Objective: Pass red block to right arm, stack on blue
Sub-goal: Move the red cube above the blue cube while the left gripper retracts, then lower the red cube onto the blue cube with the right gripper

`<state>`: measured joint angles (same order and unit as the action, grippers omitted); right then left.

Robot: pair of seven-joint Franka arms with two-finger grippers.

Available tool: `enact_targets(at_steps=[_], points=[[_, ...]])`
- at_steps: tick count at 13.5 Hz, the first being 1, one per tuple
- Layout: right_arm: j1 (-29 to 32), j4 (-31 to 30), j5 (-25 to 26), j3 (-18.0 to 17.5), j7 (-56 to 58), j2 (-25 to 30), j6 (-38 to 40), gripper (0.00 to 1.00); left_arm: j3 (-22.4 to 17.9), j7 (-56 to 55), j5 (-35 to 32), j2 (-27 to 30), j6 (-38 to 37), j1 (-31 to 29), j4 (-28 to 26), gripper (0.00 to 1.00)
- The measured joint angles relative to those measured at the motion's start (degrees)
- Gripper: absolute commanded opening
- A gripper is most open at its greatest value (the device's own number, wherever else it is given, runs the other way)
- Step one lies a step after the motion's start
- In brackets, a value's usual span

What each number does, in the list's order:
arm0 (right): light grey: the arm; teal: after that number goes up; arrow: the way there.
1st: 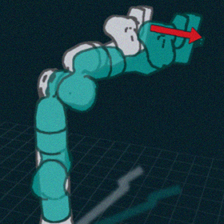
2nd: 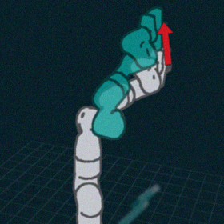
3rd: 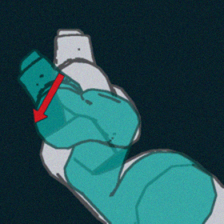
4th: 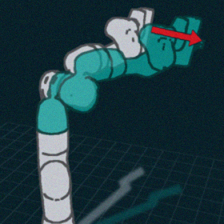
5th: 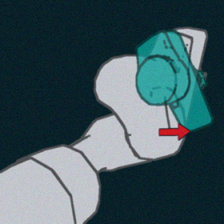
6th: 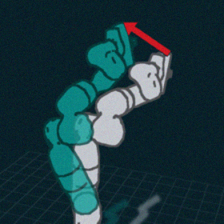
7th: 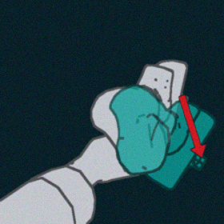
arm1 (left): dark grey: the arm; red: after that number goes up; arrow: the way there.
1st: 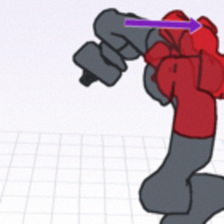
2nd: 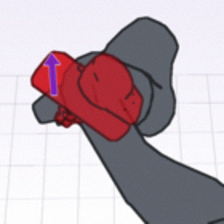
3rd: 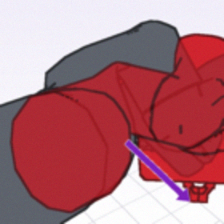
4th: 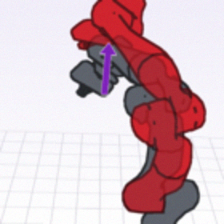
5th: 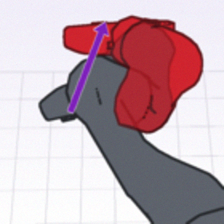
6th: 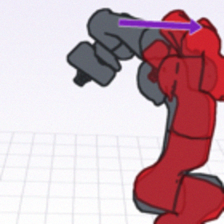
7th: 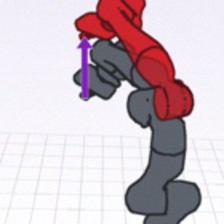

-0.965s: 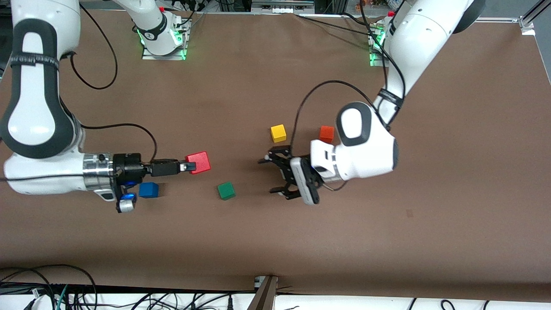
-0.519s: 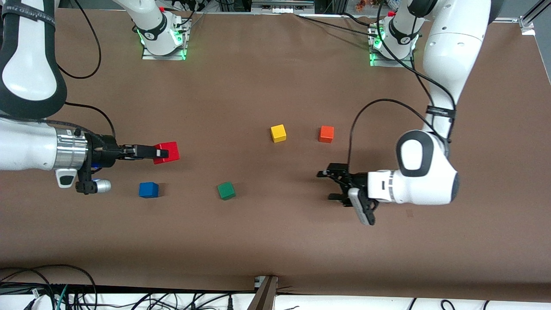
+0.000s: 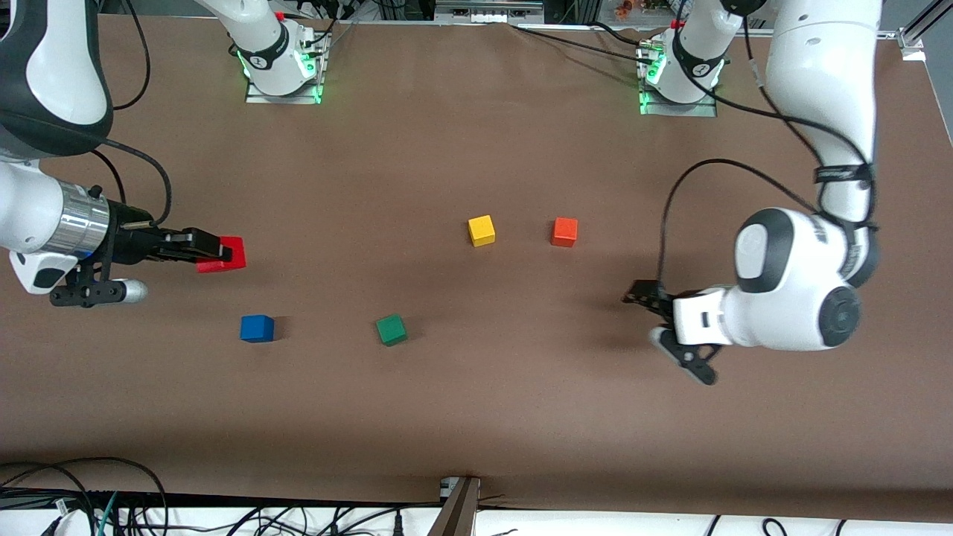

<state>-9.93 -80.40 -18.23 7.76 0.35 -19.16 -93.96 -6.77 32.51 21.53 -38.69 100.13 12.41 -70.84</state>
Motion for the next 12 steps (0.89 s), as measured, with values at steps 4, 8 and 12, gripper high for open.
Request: enact_targets(at_steps=[4, 8, 12], points=[[-0.08, -8.74, 3.49, -0.06, 2.98, 3.13, -9.73, 0.0, -2.18, -0.05, -5.89, 6.63, -0.37, -4.62, -0.01, 1.0], [-0.66, -18.83, 6.88, -0.53, 3.17, 5.51, -20.94, 0.0, -3.72, -0.29, -9.91, 12.85, -0.66, -8.24, -0.02, 1.0], [-0.74, -23.88, 7.74, -0.67, 3.7, 4.43, -30.38, 0.0, -3.44, -6.84, -14.67, 18.79, -5.11, -8.48, -0.05, 1.0]])
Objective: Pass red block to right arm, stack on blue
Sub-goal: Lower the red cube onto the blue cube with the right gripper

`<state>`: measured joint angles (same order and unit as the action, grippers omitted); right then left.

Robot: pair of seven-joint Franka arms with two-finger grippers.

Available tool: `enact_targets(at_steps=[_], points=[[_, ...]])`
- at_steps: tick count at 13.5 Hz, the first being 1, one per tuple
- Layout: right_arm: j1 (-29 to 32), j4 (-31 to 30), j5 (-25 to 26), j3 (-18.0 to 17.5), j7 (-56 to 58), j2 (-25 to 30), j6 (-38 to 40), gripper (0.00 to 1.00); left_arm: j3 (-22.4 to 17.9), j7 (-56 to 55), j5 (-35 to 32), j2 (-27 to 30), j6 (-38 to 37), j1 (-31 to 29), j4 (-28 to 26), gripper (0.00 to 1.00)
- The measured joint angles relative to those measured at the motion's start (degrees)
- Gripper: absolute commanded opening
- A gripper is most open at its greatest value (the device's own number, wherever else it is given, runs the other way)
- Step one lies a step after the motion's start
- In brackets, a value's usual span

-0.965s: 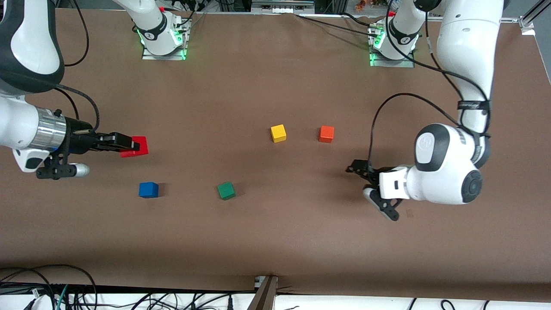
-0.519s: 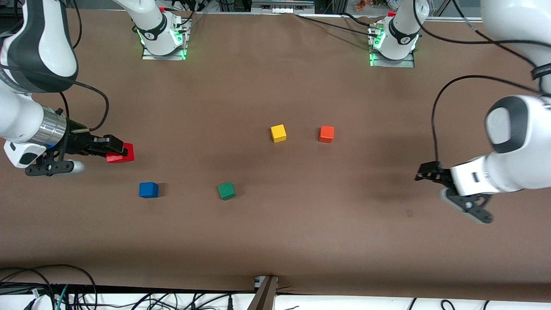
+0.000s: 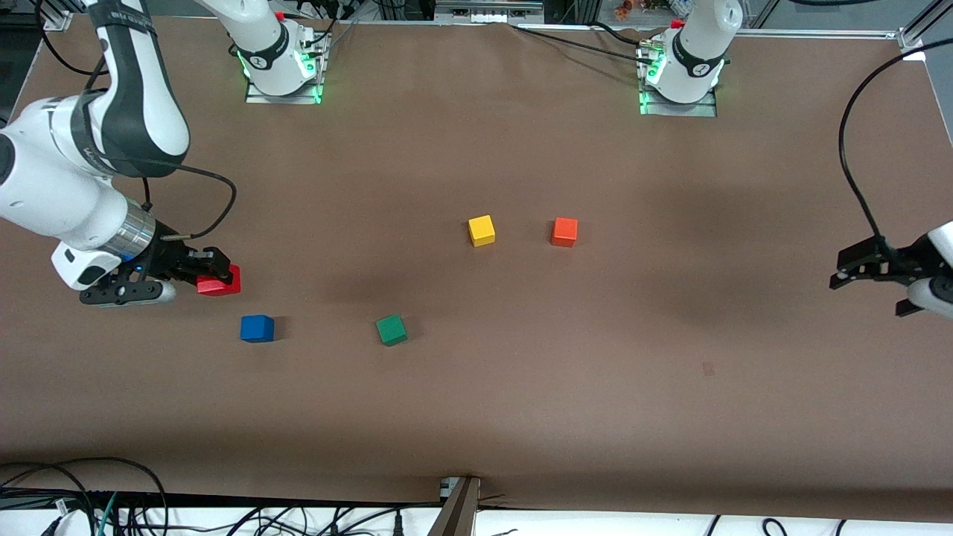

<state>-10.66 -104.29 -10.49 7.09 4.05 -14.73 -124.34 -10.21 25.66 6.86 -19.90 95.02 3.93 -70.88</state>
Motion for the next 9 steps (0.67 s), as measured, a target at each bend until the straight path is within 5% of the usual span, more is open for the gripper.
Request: enact_targets(at_steps=[4, 9], points=[[-0.01, -1.5, 0.16, -0.03, 3.03, -5.7, -9.93, 0.0, 1.62, -14.21, -1.14, 2.84, -12.92, 0.69, -0.4, 1.0], [0.01, -1.52, 0.44, 0.03, 3.96, -10.39, -16.35, 0.0, 1.64, -17.05, -1.25, 5.76, -12.38, 0.07, -9.67, 1.0]])
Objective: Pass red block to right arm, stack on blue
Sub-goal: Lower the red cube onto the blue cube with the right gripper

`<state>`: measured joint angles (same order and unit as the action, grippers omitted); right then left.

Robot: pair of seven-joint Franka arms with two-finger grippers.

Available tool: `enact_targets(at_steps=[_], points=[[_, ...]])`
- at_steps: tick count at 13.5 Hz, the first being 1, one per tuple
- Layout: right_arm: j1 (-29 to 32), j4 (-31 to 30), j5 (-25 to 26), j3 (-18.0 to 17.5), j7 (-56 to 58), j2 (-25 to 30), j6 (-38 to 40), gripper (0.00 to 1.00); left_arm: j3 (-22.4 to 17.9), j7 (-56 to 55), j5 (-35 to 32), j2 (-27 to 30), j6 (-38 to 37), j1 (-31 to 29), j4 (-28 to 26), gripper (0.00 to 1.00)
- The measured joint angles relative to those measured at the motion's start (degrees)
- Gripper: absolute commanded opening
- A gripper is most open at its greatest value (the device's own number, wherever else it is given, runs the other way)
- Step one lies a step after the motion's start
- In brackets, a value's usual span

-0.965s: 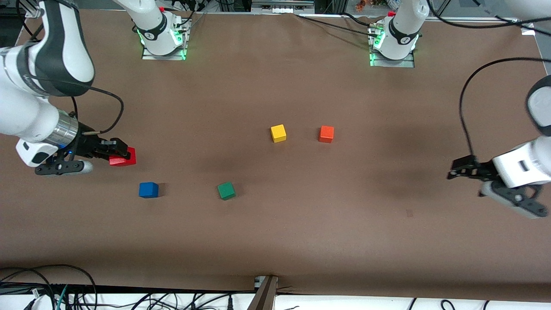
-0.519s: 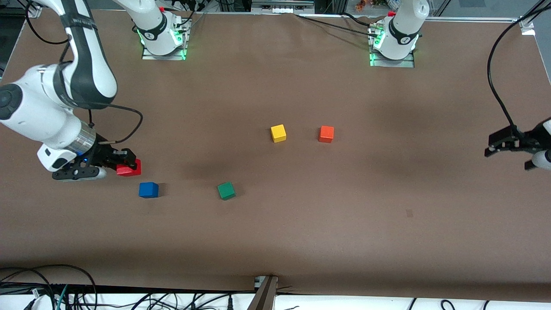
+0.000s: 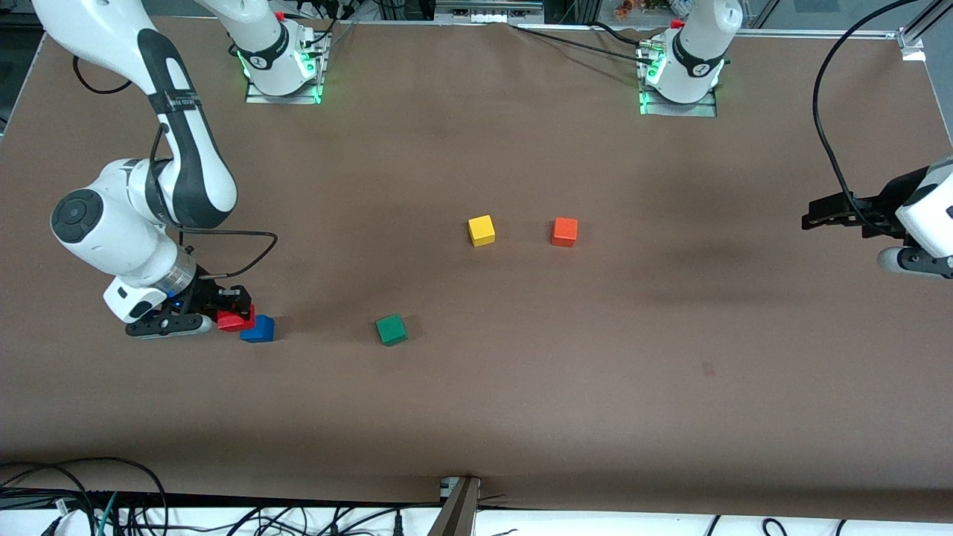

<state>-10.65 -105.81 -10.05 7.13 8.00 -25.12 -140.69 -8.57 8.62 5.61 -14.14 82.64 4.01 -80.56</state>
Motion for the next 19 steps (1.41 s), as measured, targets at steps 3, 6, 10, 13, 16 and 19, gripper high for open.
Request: enact_targets(at_steps=[3, 6, 10, 13, 16, 19], points=[[0.03, 0.01, 0.0, 0.16, 0.0, -1.72, -1.86, 0.0, 0.04, -0.12, 0.0, 2.93, 1.68, -0.1, -4.84, 1.0], [0.08, -0.05, 0.0, 0.26, -0.24, -2.73, -2.35, 0.0, 0.32, -0.61, 0.0, 4.37, 2.12, 0.07, -5.27, 1.0], [0.18, -0.17, 0.0, 0.41, -1.25, -3.09, -2.43, 0.0, 0.53, -0.76, 0.0, 4.54, 2.51, 0.66, -5.27, 1.0], [0.18, -0.3, -0.01, 0.41, -1.39, -3.4, -2.75, 0.0, 0.57, -0.76, 0.0, 4.52, 2.52, 0.71, -5.27, 1.0], [0.18, -0.31, -0.01, 0.41, -1.63, -4.08, -3.31, 0.0, 0.58, -0.76, 0.0, 4.36, 2.52, 0.71, -5.28, 1.0], [0.18, -0.32, -0.01, 0.41, -1.74, -4.56, -3.97, 0.0, 0.53, -0.76, 0.0, 4.22, 2.52, 0.68, -5.28, 1.0]])
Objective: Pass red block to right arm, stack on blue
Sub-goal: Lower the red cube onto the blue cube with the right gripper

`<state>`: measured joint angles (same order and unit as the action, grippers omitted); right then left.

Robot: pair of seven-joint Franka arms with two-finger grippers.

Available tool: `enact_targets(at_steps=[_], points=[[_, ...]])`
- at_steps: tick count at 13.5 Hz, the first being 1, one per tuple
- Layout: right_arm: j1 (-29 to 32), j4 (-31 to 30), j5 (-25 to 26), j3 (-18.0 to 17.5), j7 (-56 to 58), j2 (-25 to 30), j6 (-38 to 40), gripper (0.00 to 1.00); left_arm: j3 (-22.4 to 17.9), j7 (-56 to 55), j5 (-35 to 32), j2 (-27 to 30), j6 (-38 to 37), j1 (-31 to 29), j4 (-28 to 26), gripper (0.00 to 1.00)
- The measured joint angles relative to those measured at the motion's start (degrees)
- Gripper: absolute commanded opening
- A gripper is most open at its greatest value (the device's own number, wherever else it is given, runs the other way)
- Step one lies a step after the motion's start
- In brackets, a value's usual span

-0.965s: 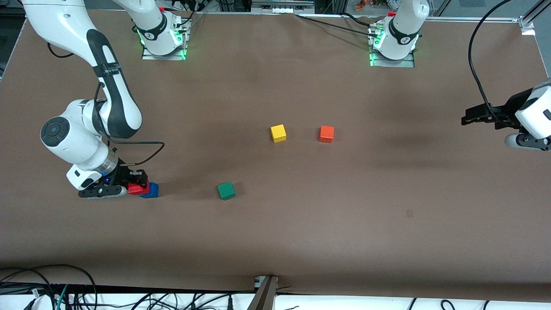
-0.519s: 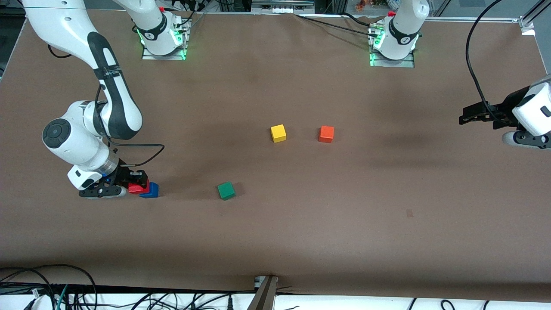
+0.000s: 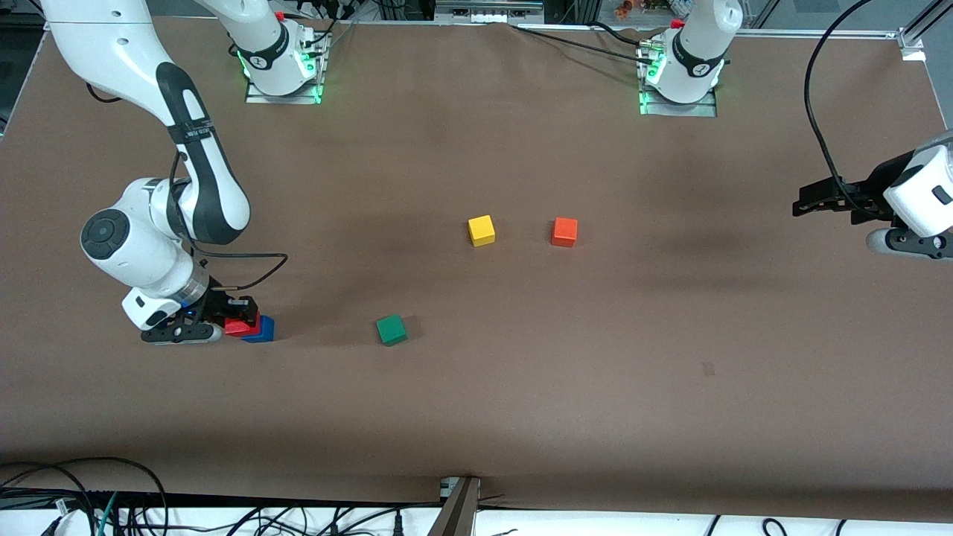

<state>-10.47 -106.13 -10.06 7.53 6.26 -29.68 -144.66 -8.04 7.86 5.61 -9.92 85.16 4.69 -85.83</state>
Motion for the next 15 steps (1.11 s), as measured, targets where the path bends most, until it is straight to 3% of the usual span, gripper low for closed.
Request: enact_targets(at_steps=[15], points=[[-0.19, 0.03, 0.0, -0.07, -2.32, -0.05, -0.44, 0.0, 0.17, 0.0, 0.0, -0.03, 0.18, 0.08, 0.37, 1.0]])
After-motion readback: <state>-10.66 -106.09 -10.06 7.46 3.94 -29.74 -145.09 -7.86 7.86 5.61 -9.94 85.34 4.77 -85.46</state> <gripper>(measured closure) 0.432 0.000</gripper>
